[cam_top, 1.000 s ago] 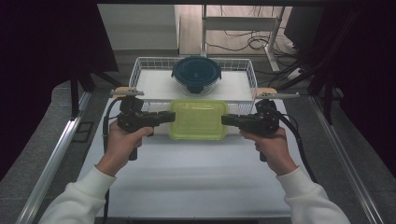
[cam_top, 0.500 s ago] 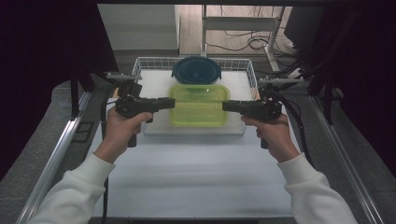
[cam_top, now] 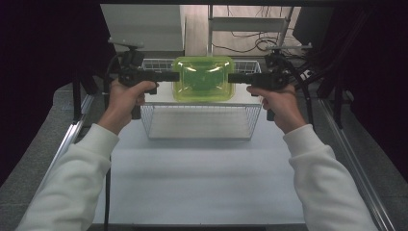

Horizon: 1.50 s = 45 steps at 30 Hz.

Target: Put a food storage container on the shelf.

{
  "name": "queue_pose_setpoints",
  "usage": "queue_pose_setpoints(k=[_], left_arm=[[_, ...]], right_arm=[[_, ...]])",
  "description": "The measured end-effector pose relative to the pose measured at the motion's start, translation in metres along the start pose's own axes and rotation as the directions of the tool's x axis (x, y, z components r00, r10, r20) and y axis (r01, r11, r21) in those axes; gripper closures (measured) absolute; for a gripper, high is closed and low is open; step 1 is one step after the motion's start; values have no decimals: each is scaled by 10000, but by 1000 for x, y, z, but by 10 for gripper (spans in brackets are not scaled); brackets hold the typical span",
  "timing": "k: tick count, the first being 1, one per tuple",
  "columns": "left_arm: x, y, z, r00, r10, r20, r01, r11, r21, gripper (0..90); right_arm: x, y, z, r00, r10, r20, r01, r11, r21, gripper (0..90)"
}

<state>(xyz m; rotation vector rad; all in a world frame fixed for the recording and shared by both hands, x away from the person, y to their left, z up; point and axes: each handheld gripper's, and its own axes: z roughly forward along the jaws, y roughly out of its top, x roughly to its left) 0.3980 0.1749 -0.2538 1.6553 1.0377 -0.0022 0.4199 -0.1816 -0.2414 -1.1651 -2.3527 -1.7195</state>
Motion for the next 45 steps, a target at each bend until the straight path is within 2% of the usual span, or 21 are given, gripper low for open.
queue_pose_setpoints(k=[5, 9, 17, 20, 23, 24, 27, 29, 33, 36, 38, 41, 43, 45], left_arm=[[14, 23, 4, 9992, -367, 161, 367, 9993, 30, 798], [22, 35, 9, 9980, -606, 157, 605, 9981, 105, 798], [41, 43, 22, 9926, -1207, 91, 1203, 9921, 352, 798], [49, 43, 28, 9900, -1410, 44, 1405, 9887, 516, 799], [57, 44, 31, 9842, -1762, 195, 1753, 9838, 377, 798], [60, 45, 32, 9822, -1862, 253, 1853, 9821, 340, 795], [67, 46, 37, 9710, -2367, 344, 2359, 9714, 257, 783], [70, 47, 40, 9662, -2562, 291, 2555, 9665, 255, 774], [74, 47, 46, 9605, -2775, 204, 2772, 9607, 172, 750], [77, 47, 50, 9600, -2798, 125, 2796, 9600, 155, 727], [79, 46, 52, 9598, -2806, 83, 2806, 9598, 97, 713], [80, 45, 55, 9631, -2690, 68, 2689, 9631, 120, 676], [81, 45, 56, 9658, -2594, -24, 2594, 9658, -29, 589], [80, 46, 55, 9693, -2450, -203, 2443, 9692, -295, 481]], right_arm=[[-6, 24, 7, 9998, 174, 47, -174, 9998, 14, 782], [-14, 38, 13, 9990, 433, 93, -434, 9990, 128, 785], [-35, 44, 28, 9922, 1246, 61, -1248, 9915, 380, 787], [-44, 44, 35, 9857, 1678, 154, -1685, 9840, 573, 789], [-52, 44, 41, 9784, 2065, 93, -2068, 9770, 526, 786], [-55, 44, 42, 9742, 2256, 36, -2255, 9730, 496, 785], [-63, 47, 46, 9604, 2784, -109, -2775, 9595, 488, 777], [-68, 47, 49, 9529, 3031, -138, -3023, 9522, 448, 769], [-76, 47, 56, 9382, 3459, -84, -3454, 9378, 358, 745], [-80, 46, 60, 9297, 3684, -19, -3682, 9292, 313, 726], [-82, 46, 62, 9272, 3746, 7, -3745, 9268, 278, 715], [-84, 44, 64, 9258, 3781, 33, -3781, 9257, 116, 688], [-84, 44, 64, 9265, 3760, 113, -3761, 9266, 63, 638], [-85, 45, 63, 9340, 3571, 113, -3570, 9341, -101, 541]])
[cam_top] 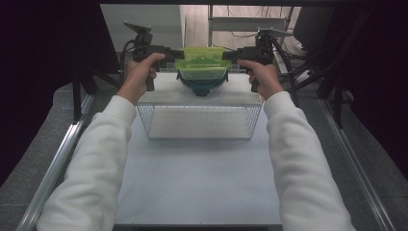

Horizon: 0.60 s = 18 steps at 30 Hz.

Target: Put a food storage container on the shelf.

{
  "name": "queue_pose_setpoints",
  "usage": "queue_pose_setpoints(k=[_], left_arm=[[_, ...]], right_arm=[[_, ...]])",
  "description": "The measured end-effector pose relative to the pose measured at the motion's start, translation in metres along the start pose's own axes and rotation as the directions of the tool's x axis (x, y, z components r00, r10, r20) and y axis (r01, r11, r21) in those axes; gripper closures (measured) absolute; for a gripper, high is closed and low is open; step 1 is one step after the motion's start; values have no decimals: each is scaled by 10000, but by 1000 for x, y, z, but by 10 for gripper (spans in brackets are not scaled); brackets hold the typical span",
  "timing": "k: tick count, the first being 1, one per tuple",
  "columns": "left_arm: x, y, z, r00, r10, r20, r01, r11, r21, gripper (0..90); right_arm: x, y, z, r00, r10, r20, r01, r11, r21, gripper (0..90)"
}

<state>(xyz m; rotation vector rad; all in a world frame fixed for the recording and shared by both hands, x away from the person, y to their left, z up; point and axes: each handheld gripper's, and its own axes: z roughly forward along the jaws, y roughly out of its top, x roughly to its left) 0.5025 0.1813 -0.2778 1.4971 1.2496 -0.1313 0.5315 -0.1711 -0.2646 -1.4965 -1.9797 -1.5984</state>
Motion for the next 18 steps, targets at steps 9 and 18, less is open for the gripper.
queue_pose_setpoints(k=[9, 18], left_arm=[[-16, -9, -33, 9914, 1278, -284, -1299, 9876, -877, 299], [-32, -81, -83, 9503, 3044, -650, -3078, 9501, -503, 286]], right_arm=[[15, -7, -33, 9886, -1485, 260, 1500, 9861, -712, 334], [16, -78, -91, 9217, -3840, 551, 3868, 9206, -544, 311]])
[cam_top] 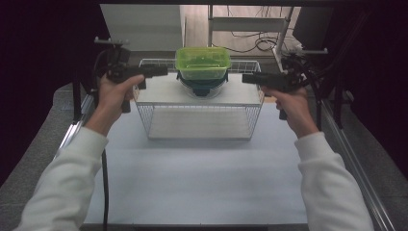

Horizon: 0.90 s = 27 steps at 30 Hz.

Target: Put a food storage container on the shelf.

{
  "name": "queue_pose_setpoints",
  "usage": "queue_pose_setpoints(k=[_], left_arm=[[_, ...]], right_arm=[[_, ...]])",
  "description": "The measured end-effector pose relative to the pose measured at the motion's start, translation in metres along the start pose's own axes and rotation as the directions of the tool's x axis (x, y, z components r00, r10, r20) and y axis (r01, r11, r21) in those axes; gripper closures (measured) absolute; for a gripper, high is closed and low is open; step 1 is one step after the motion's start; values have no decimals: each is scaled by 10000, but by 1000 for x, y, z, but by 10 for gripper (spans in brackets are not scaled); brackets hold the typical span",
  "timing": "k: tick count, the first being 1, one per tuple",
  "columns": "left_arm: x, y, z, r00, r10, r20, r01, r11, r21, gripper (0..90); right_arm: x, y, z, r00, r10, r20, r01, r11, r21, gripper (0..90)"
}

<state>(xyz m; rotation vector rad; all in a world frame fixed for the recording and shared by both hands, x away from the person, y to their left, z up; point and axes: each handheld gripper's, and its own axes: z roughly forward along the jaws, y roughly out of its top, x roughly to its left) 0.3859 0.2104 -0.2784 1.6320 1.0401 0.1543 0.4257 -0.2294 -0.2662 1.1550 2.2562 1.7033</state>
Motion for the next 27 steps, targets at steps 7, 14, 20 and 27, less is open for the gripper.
queue_pose_setpoints(k=[7, 14, 20, 27], left_arm=[[-12, -74, -21, 9970, 652, -406, -641, 9975, 281, 281], [-11, -153, -22, 9924, 844, -899, -746, 9914, 1076, 281], [-1, -192, -16, 9927, 509, -1089, -320, 9852, 1683, 280], [5, -218, -10, 9930, 205, -1164, 43, 9779, 2089, 281]], right_arm=[[8, -62, -32, 9974, -670, 274, 665, 9977, 158, 282], [7, -129, -38, 9939, -975, 511, 928, 9919, 872, 258], [2, -163, -36, 9955, -732, 607, 641, 9881, 1399, 252], [-4, -198, -27, 9946, -498, 907, 288, 9751, 2199, 252]])
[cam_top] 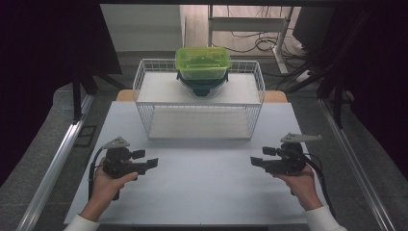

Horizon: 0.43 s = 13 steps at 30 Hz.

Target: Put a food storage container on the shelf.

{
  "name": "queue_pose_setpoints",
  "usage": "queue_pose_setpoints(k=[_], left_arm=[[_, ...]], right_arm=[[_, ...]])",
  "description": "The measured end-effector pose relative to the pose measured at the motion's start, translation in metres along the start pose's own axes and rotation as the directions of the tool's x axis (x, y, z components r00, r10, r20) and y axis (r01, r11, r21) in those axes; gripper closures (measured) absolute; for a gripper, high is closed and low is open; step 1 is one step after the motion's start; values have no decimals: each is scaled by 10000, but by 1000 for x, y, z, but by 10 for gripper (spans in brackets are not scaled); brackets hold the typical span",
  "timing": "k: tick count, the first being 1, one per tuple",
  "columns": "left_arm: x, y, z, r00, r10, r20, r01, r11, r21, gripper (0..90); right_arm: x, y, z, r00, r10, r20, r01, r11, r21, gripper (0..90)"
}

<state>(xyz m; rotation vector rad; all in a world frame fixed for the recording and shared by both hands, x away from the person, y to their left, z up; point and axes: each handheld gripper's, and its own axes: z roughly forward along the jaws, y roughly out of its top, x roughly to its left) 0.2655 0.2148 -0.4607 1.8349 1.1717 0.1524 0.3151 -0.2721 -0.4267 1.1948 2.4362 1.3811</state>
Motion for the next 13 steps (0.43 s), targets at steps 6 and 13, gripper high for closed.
queue_pose_setpoints(k=[6, 13], left_arm=[[0, -4, 4, 9999, 17, -117, -16, 9999, 118, 281], [-1, -4, 3, 9990, 252, -373, -249, 9997, 77, 270]], right_arm=[[1, -13, 10, 9997, -106, 198, 96, 9986, 514, 252], [0, -13, 6, 9999, -48, 145, 46, 9999, 106, 241]])
